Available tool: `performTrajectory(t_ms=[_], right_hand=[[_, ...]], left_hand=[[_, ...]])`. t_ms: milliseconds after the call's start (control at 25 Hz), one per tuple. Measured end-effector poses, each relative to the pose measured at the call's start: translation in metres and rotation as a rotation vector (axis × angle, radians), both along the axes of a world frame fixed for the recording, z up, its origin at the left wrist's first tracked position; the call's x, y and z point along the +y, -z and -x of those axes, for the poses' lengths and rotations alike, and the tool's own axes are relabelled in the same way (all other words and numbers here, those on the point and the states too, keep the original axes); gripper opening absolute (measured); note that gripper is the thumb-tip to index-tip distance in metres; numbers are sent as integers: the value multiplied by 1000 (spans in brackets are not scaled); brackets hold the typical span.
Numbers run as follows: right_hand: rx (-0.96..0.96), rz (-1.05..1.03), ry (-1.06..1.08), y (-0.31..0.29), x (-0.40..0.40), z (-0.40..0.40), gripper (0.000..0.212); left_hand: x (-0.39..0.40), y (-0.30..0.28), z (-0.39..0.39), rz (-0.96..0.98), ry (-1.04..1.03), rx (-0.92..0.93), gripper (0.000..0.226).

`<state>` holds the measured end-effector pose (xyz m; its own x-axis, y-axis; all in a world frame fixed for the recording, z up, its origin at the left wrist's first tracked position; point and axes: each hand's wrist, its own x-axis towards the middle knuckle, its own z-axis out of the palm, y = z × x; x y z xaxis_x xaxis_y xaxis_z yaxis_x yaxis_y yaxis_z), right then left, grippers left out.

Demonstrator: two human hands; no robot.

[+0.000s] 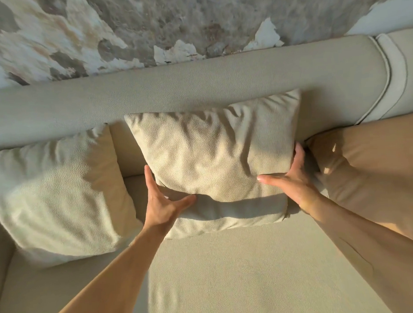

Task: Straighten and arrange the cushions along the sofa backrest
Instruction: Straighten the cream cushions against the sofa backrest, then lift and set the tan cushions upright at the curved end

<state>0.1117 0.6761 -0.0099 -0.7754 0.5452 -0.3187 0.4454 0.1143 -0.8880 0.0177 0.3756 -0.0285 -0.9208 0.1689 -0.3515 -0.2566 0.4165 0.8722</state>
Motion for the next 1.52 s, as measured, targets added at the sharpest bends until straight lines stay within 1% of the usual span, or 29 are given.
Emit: performTrajectory(t_ms=[80, 200, 280, 400, 560, 720, 880, 1000, 1080, 1240, 1360, 1520], right_hand=[[-33, -7, -29, 9, -3, 4, 126], [-102, -47, -54, 23, -3, 13, 123], [-123, -86, -40, 28, -1, 16, 125], [-152, -83, -55, 28, -3, 9, 126], [-103, -87, -37, 10, -10, -6, 124], [-77, -82, -48, -28, -23, -24, 110], [-85, -110, -85, -87, -36, -56, 99], [-82, -192, -52, -146, -38, -91, 100], [-72, -242, 7, -186, -34, -119, 99], [-63, -384, 93, -260, -21, -183, 85], [-127, -437, 137, -295, -4, -228, 86], [-246, -562, 143, -321, 32, -285, 93]], left_hand=[[0, 7, 3, 68, 22, -22, 138], [4, 11, 11, 171, 122, -102, 138], [2, 13, 16, 192, 146, -125, 138], [-4, 7, 14, 197, 133, -122, 133], [-8, -11, 4, 220, 141, -79, 125], [-14, -42, -9, 188, 141, -20, 123], [-21, -91, -28, 145, 193, 20, 122], [-17, -144, -44, 97, 249, 69, 115], [-9, -182, -57, 88, 311, 110, 109], [17, -250, -88, 83, 431, 177, 101], [39, -287, -117, 45, 481, 198, 97], [72, -314, -160, 65, 545, 235, 93]])
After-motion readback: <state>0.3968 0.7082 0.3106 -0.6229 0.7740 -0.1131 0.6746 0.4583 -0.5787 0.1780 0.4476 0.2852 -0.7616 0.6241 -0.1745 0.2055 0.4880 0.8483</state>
